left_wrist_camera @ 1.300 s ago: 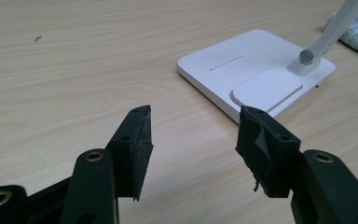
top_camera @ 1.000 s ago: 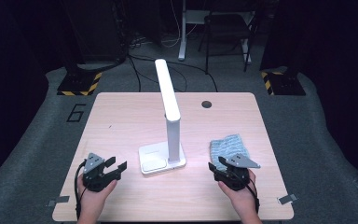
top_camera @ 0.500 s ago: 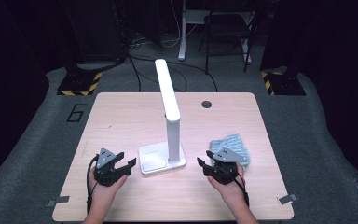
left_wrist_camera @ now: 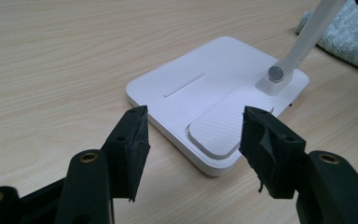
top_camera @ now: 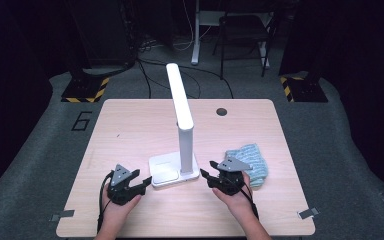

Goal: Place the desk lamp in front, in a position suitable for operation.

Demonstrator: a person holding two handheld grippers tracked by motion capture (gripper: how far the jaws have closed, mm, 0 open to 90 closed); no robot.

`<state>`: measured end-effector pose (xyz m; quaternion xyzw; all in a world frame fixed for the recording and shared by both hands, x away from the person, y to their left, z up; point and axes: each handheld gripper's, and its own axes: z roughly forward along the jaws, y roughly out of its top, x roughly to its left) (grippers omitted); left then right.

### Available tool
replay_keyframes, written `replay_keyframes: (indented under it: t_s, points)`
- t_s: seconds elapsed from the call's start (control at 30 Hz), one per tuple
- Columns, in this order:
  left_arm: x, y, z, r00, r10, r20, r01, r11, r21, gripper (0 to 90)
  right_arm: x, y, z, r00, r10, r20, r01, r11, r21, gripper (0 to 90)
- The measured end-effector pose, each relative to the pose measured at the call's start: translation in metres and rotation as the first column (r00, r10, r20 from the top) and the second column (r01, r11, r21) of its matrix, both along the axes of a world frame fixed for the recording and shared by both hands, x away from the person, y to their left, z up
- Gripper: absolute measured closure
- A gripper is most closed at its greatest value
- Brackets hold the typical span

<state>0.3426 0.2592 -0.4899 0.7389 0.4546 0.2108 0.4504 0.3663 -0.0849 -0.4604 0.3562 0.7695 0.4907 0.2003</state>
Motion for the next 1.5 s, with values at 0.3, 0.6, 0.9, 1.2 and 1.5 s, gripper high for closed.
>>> replay_keyframes:
  t_s: [0.3, 0.6, 0.9, 1.2, 1.5]
  points:
    - [0.001, -0.001, -0.006, 0.9995, 0.005, -0.03, -0.006, 0.9999, -0.013, 36.6, 0.006, 0.014, -0.005, 0.9993, 0.037, -0.003, -0.037, 0.999, 0.022, 48.2]
    - [0.0, -0.006, -0.01, 0.9995, -0.018, -0.026, 0.018, 0.9998, 0.012, 36.0, 0.012, 0.034, 0.0, 0.9972, 0.074, -0.012, -0.074, 0.997, -0.004, 44.9]
    - [0.001, -0.007, -0.013, 0.9985, -0.039, -0.039, 0.04, 0.9989, 0.022, 36.0, 0.027, 0.049, 0.003, 0.9944, 0.102, -0.026, -0.102, 0.995, 0.017, 42.8]
    - [0.003, -0.011, -0.015, 0.9984, -0.039, -0.04, 0.04, 0.9988, 0.029, 36.1, 0.031, 0.055, 0.003, 0.9921, 0.121, -0.033, -0.121, 0.993, 0.01, 42.6]
    - [0.004, -0.011, -0.016, 0.9974, -0.049, -0.052, 0.051, 0.9985, 0.022, 36.1, 0.025, 0.058, 0.003, 0.9905, 0.134, -0.032, -0.135, 0.991, -0.016, 42.5]
